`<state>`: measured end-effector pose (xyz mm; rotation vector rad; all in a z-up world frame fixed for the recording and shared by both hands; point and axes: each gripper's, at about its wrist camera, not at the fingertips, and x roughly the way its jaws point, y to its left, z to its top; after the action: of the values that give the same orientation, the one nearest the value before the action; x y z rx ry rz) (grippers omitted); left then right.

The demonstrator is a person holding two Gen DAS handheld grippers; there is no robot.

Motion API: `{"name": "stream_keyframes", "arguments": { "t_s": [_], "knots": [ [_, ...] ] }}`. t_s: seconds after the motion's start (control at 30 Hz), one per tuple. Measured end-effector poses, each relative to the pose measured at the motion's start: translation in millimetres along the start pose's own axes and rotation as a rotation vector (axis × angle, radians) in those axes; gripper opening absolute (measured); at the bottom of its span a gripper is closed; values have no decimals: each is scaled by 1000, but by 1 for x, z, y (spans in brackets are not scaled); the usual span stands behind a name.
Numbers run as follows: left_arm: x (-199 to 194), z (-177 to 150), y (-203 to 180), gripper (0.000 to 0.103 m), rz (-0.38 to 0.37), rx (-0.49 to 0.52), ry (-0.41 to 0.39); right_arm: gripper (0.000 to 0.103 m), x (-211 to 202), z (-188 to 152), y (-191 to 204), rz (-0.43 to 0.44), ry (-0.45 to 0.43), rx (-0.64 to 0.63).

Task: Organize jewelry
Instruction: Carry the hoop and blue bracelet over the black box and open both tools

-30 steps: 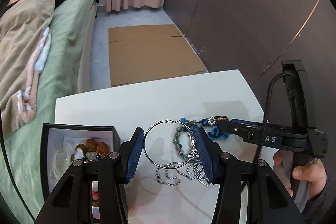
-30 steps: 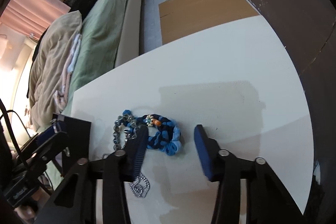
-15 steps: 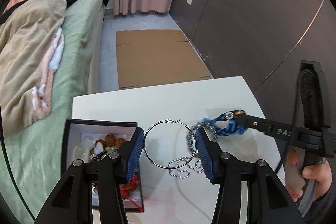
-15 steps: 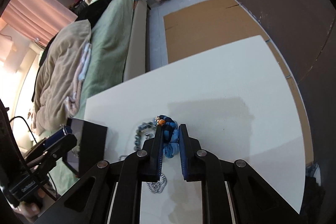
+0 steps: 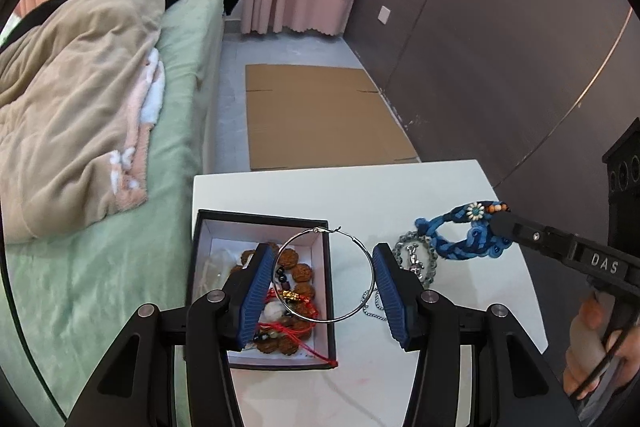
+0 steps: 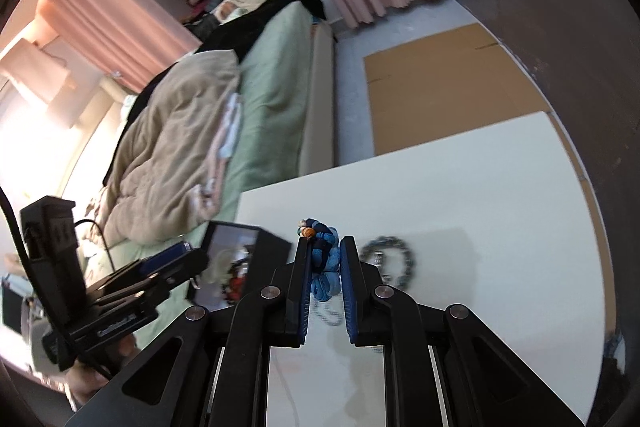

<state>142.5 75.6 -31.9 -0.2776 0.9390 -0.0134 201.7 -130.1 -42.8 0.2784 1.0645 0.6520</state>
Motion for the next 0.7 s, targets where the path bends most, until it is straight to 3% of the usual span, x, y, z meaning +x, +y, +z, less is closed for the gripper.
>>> {"name": "stream_keyframes", "arguments": {
  "t_s": [0.07,0.17,0.2,0.7],
  "knots": [
    [-3,0,3,55,16,4,-3,15,2,-2,9,16,0,-10],
    [-9,1,12,83,26,-13,-21,15,7,-2,22,49,-5,-24],
    [-12,1,16,87,24,-22,-36,15,8,-2,25,60,-7,-28],
    [-28,5,72,87,50,-125,-73,15,42,-5,78,228,14,-69]
  ]
}}
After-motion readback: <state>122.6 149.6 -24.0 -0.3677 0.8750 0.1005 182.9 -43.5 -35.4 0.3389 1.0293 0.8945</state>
